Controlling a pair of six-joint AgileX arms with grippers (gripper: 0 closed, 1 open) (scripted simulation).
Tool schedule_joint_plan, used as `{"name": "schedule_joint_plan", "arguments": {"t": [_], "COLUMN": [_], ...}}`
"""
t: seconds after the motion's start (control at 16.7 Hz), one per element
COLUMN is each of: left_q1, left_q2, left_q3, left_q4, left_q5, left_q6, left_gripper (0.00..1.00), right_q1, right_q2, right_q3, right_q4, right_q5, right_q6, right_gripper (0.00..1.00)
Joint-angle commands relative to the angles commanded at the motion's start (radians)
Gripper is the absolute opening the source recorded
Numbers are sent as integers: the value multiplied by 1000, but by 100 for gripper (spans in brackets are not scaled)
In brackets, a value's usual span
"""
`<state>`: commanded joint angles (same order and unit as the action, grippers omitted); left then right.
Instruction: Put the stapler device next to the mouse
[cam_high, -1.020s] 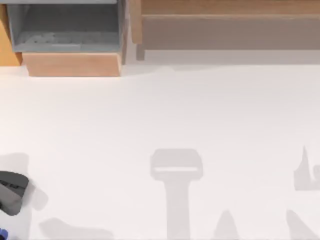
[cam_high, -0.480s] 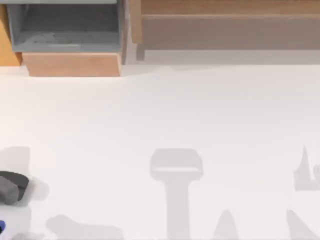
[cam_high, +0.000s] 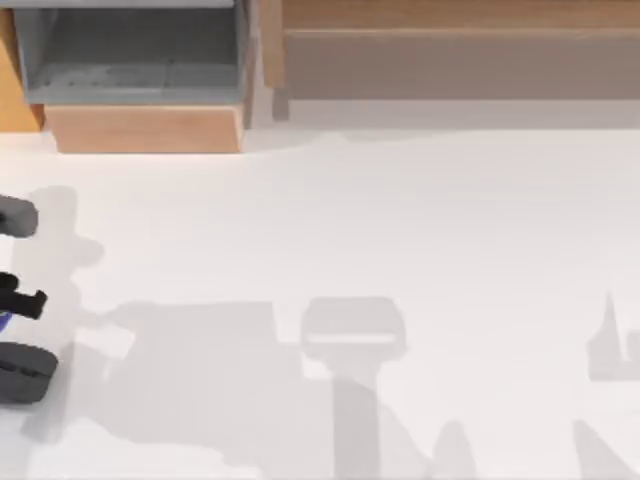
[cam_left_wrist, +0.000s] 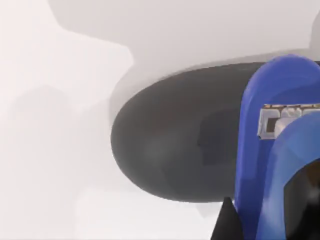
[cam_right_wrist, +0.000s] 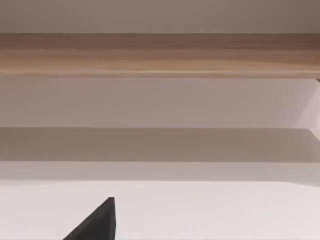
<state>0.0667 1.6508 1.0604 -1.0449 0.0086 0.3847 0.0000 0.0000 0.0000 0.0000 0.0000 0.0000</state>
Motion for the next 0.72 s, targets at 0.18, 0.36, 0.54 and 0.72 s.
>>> {"name": "schedule_joint_plan", "arguments": {"t": [0.18,0.36,0.54,0.72], "left_q1": [-11,-22,-29,-30], "left_q2": [218,383,482,504], "left_q3": [269,478,593,617], "left_q4": [-30,-43,-46,-46], "left_q5": [2,4,4,5], "left_q6": [-118,-227,-300,-316], "left_gripper": [0,0,0,0], "right_q1": [0,0,0,0], "right_q2": [0,0,0,0], "right_q3": [0,0,0,0], "right_q4": [0,0,0,0], "right_q5": [0,0,0,0], "right_q6": [0,0,0,0], "right_gripper": [100,100,100,100]}}
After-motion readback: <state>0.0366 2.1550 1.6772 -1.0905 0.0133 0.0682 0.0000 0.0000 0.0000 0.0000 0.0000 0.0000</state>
